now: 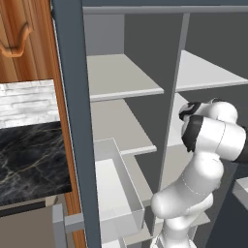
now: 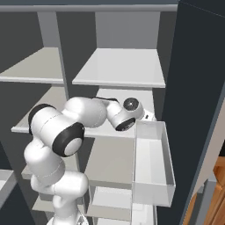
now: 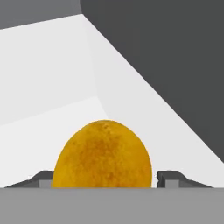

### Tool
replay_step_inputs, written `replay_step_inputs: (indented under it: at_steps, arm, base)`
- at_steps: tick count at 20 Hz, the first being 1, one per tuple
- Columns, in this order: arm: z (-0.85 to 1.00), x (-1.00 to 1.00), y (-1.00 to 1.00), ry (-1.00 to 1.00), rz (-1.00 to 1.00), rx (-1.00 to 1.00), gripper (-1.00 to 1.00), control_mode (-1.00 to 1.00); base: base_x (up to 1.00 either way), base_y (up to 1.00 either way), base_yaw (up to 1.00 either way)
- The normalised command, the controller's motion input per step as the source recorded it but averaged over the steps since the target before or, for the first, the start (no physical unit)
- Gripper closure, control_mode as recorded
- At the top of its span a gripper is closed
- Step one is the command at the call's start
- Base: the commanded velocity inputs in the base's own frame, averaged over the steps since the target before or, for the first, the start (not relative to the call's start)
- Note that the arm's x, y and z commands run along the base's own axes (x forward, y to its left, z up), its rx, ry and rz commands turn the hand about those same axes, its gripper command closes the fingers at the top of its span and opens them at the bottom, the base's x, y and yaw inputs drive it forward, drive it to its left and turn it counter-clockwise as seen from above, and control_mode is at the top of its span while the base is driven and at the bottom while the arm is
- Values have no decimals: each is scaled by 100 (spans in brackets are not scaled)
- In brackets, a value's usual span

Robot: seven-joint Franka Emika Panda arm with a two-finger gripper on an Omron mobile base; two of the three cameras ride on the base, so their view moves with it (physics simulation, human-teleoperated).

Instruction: Retrieve the kiwi and mango from the fridge and place them into the bowl on the dining table.

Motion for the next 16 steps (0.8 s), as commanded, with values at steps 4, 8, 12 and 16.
replay_step_inputs:
  at_steps: [4,8,12,16]
  arm:
    - [-1,-35,0,0,5,0,100,-100]
    - [5,-99,0,-2,10,0,100,-100]
    - [41,-98,41,-1,16,-5,100,-100]
    - [86,-68,88,0,25,-19,100,-100]
  base:
    - [0,0,0]
    - [0,0,0]
    - [0,0,0]
    - [0,0,0]
